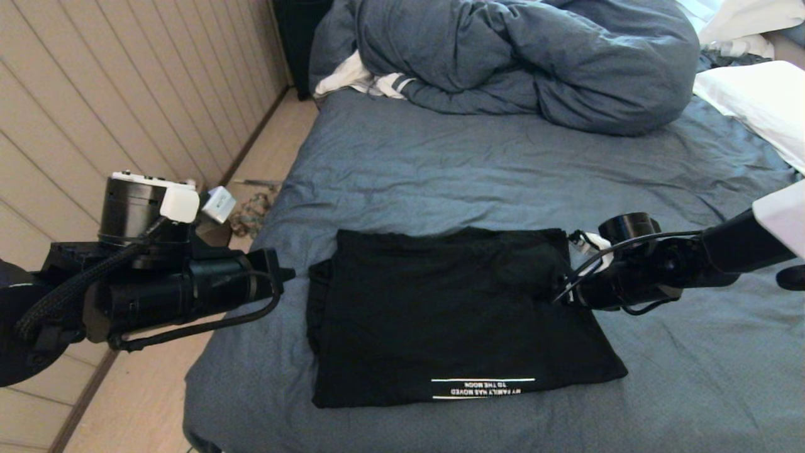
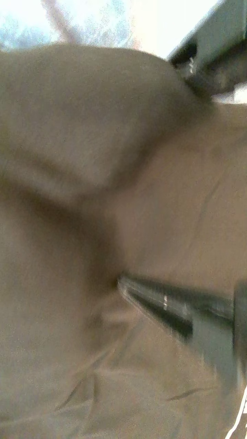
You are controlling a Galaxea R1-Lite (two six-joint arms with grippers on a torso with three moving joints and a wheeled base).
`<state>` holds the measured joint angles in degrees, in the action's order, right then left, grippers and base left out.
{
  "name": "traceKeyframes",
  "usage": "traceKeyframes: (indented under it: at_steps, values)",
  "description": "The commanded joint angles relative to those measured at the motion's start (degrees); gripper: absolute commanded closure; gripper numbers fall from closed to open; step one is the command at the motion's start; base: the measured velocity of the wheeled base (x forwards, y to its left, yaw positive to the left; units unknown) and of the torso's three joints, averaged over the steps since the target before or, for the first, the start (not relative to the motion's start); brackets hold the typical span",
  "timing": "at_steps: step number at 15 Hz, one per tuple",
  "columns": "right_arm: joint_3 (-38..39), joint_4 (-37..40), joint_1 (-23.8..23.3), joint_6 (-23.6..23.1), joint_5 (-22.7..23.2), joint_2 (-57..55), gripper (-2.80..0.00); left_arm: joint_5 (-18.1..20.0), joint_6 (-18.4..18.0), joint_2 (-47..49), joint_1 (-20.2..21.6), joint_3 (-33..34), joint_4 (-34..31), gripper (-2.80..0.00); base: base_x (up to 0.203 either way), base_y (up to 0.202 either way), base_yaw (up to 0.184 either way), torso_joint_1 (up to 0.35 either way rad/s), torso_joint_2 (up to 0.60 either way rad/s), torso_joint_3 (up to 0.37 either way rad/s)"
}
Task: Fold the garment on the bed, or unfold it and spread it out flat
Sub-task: Fold the black T-shirt
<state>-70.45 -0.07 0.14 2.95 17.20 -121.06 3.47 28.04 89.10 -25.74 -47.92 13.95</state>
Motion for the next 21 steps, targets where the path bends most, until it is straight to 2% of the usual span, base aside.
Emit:
traceKeyframes:
  at_steps: [1,3,8,16,21]
  values:
    - [-0.81,0.06,0.31,0.12,0.13,-1.36,0.00,0.53,0.04,0.51,1.73,0.30,0.73,0.00,0.000,0.000,0.000,0.000,0.00,0.000]
    - [-1.18,0.07,0.22,1.18,0.11,-1.73,0.00,2.91,0.22,0.98,2.99,0.19,3.51,0.00,0.000,0.000,0.000,0.000,0.00,0.000]
    - [-1.00,0.10,-0.40,1.08,0.12,0.15,0.00,3.04,0.26,2.05,3.24,0.37,4.95,0.00,0.000,0.000,0.000,0.000,0.00,0.000]
    - [-0.07,0.42,-7.72,0.27,0.33,4.49,0.00,3.25,0.22,1.14,3.29,0.64,4.39,0.00,0.000,0.000,0.000,0.000,0.00,0.000]
    - [0.62,0.51,-13.91,-1.92,2.96,4.60,0.00,3.37,0.09,0.39,3.24,0.56,2.50,0.00,0.000,0.000,0.000,0.000,0.00,0.000]
